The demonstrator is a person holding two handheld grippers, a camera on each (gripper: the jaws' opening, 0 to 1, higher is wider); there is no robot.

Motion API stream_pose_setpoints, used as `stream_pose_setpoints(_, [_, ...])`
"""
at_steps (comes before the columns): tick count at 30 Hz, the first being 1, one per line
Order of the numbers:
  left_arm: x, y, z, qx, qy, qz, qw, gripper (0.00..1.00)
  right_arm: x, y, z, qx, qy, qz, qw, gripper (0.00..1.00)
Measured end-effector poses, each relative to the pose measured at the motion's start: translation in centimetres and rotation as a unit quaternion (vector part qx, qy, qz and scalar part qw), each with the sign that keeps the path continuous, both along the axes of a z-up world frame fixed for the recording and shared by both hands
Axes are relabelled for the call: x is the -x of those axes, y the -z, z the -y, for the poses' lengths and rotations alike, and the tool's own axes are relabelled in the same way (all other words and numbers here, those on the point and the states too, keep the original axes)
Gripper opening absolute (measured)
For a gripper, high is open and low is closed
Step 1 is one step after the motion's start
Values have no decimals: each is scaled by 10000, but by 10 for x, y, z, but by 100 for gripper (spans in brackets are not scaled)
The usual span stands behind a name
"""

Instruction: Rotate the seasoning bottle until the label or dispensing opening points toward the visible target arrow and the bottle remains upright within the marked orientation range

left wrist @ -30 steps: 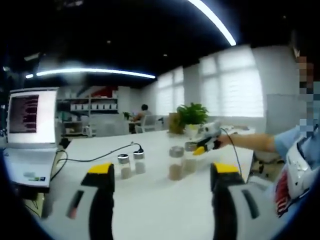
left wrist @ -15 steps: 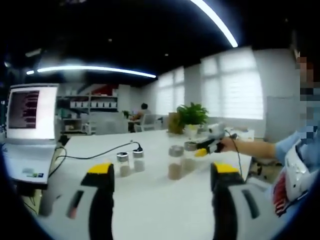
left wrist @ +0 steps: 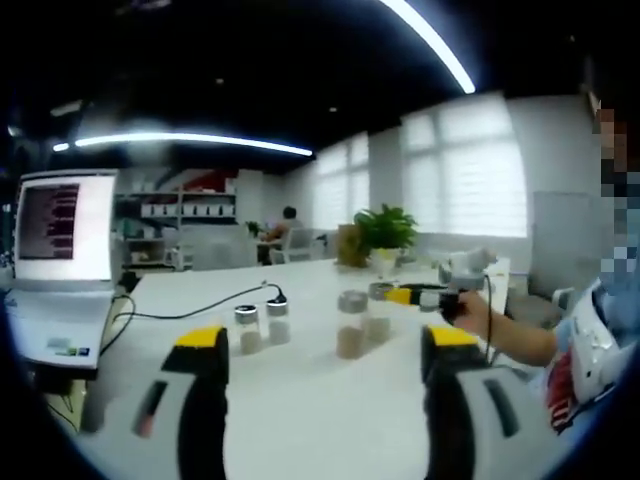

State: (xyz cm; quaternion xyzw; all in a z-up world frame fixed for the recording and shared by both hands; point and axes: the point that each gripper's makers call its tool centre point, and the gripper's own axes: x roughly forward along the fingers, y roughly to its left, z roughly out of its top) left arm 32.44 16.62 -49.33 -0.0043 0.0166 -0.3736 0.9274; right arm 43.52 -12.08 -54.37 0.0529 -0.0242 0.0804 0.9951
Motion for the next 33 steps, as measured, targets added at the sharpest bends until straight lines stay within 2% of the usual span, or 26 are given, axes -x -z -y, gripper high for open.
stream_pose_setpoints(2, [-1, 0, -2, 8, -14, -6, 10000, 83, 0, -1, 0, 54, 258, 3, 9997, 61])
stream_pose_setpoints(5, [-1, 1, -2, 37, 17, -20, 10000, 83, -3, -1, 0, 84, 603, -67, 9981, 64])
stream_pose_setpoints(7, [-1, 1, -2, 37, 11, -24, 10000, 83, -8, 3, -3, -6, 619, -207, 9979, 66])
stream_pose_setpoints(8, [-1, 2, -3, 31, 7, -28, 10000, 83, -11, 7, 0, -45, 760, -343, 9965, 65])
stream_pose_setpoints(10, [-1, 2, -3, 41, 6, -39, 10000, 83, -18, 13, 0, 25, 807, -463, 9957, 65])
stream_pose_setpoints(13, [-1, 1, -4, 68, 21, -43, 10000, 83, -21, 21, -2, 41, 781, -689, 9946, 62])
stream_pose_setpoints(15, [-2, 1, -5, 60, 14, -45, 10000, 83, -22, 25, 2, 245, 949, -818, 9918, 57])
stream_pose_setpoints(19, [-3, 3, -4, 52, 36, -77, 10000, 83, -31, 23, 4, 259, 1018, -719, 9919, 51])
stream_pose_setpoints(21, [-2, 2, -5, 55, 14, -65, 10000, 83, -35, 32, 8, 351, 1089, -898, 9894, 48])
stream_pose_setpoints(25, [-2, 0, -7, 112, -9, -44, 9999, 83, -42, 31, 0, 342, 892, -814, 9921, 41])
stream_pose_setpoints(27, [-3, 1, -7, 91, -14, -42, 9999, 82, -41, 31, 0, 571, 955, -810, 9905, 40])
stream_pose_setpoints(33, [-5, 5, -6, 70, 17, -121, 9999, 82, -41, 31, 1, 566, 924, -770, 9911, 40])
